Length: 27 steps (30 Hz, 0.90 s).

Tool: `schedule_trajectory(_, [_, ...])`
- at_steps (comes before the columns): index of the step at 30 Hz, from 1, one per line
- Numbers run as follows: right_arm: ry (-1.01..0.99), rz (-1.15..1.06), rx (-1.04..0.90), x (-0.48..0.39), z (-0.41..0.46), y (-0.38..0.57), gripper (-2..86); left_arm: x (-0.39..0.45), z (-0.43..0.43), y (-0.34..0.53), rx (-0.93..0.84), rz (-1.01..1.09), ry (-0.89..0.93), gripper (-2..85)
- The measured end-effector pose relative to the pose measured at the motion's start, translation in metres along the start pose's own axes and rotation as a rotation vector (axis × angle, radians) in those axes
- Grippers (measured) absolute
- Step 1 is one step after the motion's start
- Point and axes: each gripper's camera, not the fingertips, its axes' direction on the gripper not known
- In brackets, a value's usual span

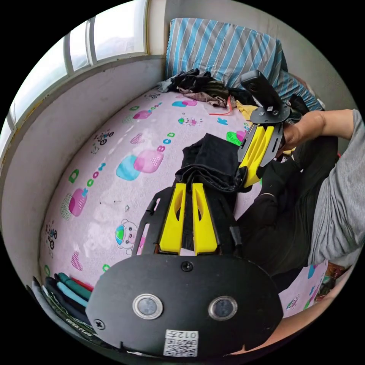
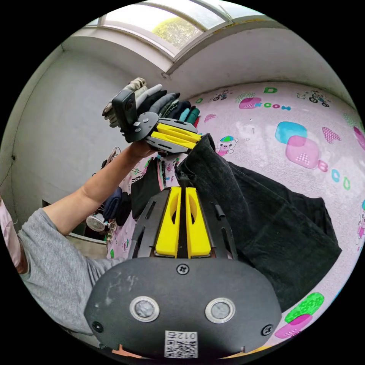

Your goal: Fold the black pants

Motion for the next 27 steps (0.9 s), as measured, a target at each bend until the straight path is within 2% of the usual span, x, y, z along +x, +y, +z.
schedule_trajectory(8, [-0.038,0.119,-0.044,0.075,0.097,-0.020,0.1,-0.045,-0.003,0.007,-0.095,-0.181,0.017,0.4])
schedule_trajectory(16, [-0.103,0.235,-0.067,0.128,0.118,-0.023,1.3,-0.067,-0.020,0.006,-0.132,-0.348,0.058,0.3])
schedule_trajectory(21, [-0.177,0.238,-0.076,0.145,0.094,-0.024,3.1,-0.070,-0.038,0.001,-0.131,-0.430,0.100,0.8])
schedule_trajectory(24, [-0.198,0.226,-0.034,0.151,0.048,-0.015,2.5,-0.073,-0.056,0.006,-0.126,-0.508,0.084,0.9])
schedule_trajectory(27, [-0.122,0.254,0.064,0.160,-0.023,0.012,1.8,-0.074,-0.087,0.013,-0.040,-0.616,0.011,1.0])
